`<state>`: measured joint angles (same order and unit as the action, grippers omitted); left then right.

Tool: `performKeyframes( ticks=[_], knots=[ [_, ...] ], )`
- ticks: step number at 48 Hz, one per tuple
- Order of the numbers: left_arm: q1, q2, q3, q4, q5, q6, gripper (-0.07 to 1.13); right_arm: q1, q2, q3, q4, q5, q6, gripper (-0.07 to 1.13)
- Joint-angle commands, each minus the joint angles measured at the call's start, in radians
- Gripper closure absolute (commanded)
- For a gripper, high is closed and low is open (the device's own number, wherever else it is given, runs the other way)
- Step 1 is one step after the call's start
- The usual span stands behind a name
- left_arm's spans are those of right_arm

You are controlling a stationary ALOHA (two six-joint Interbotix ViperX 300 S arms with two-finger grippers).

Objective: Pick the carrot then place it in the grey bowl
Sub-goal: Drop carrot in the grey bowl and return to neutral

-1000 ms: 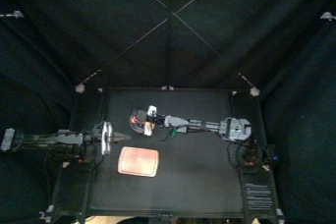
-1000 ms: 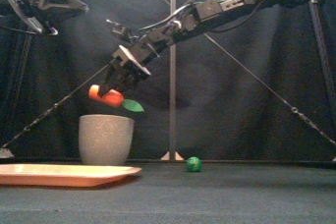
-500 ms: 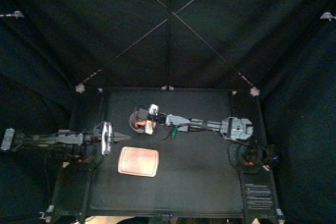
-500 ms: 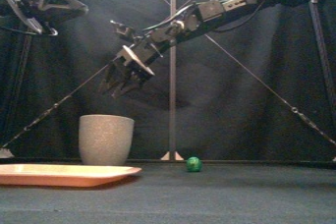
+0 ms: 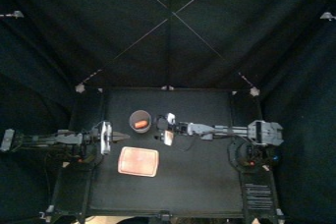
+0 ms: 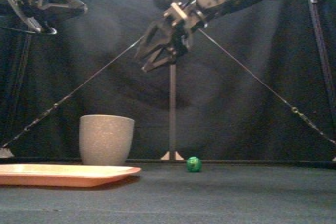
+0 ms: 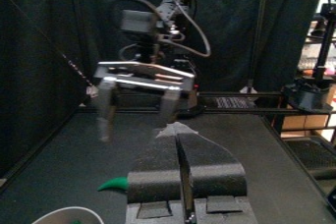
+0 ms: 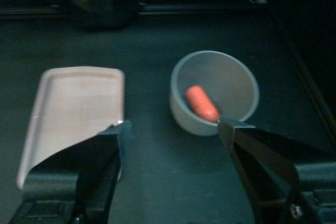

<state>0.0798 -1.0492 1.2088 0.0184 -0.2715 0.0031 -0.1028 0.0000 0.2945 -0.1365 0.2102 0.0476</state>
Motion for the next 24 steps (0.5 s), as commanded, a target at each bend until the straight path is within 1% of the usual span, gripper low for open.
performKeyframes(
  ticks=[1, 7, 16, 24],
  knots=[
    [0.005, -0.009, -0.023, 0.003, -0.009, 0.002, 1.07, 0.051, -0.138, 0.092, 0.029, -0.071, 0.003, 0.04],
    [0.005, -0.012, -0.023, 0.002, -0.009, 0.000, 1.07, 0.094, -0.245, 0.232, 0.051, -0.186, 0.000, 0.04],
    [0.005, -0.012, -0.018, 0.000, -0.009, 0.000, 1.07, 0.126, -0.457, 0.454, 0.071, -0.351, 0.003, 0.04],
    [0.006, -0.014, -0.020, 0.002, -0.009, 0.000, 1.07, 0.149, -0.667, 0.632, 0.092, -0.439, 0.000, 0.04]
  ],
)
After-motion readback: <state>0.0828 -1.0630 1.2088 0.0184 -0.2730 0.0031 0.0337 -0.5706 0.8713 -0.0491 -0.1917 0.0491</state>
